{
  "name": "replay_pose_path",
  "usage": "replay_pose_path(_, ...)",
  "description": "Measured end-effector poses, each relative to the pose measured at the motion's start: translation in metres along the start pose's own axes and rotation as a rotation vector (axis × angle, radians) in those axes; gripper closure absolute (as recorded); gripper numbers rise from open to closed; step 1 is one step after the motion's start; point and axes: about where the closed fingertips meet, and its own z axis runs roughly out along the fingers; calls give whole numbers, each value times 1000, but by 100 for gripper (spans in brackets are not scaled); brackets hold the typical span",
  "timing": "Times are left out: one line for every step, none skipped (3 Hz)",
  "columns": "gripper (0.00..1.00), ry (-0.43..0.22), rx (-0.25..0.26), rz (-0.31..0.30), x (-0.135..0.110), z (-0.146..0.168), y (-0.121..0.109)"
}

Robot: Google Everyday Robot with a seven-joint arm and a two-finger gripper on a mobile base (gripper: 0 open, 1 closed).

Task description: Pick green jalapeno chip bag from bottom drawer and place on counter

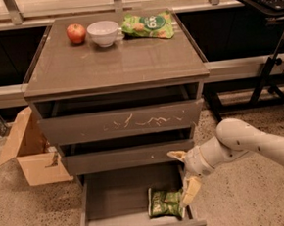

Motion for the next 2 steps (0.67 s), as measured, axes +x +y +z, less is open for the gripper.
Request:
replay_pose_path(0,17,7,1,9,8,-6)
replay_pose_path(0,39,13,14,42,35,-18)
